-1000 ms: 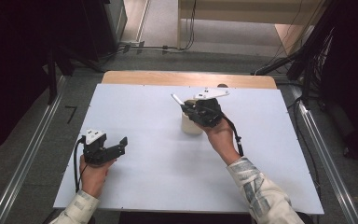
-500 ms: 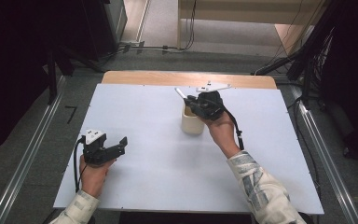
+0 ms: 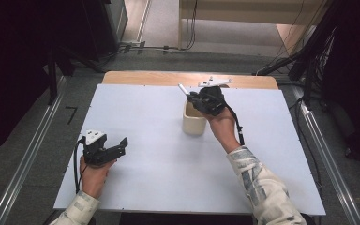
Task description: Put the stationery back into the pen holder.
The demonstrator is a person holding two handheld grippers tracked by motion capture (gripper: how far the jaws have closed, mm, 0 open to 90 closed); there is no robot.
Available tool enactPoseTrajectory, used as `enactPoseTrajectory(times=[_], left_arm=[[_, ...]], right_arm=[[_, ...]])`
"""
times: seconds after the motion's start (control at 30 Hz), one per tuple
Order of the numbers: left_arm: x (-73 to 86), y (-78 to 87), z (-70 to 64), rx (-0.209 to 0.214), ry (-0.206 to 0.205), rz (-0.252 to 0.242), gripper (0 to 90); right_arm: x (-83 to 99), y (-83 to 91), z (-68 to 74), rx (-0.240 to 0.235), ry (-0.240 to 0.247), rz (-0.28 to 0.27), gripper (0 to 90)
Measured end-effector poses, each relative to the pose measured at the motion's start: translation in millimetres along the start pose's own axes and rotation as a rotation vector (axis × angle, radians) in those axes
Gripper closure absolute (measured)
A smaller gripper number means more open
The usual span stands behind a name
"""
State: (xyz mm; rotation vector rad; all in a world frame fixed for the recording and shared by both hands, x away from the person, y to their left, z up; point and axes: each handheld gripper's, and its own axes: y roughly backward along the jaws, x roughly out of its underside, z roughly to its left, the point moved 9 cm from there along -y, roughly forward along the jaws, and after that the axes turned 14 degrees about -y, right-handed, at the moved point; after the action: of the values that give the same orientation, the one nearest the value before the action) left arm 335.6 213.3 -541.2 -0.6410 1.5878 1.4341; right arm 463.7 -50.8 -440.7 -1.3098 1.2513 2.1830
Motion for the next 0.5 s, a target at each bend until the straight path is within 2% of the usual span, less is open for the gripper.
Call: enactPoseTrajectory(times=[0.5], left_arm=[[-0.1, 0.2, 0.9, 0.0, 0.003, -0.002, 16.8]], right_arm=[[-5.5, -11.2, -5.6, 0.004, 0.001, -0.013, 76.1]])
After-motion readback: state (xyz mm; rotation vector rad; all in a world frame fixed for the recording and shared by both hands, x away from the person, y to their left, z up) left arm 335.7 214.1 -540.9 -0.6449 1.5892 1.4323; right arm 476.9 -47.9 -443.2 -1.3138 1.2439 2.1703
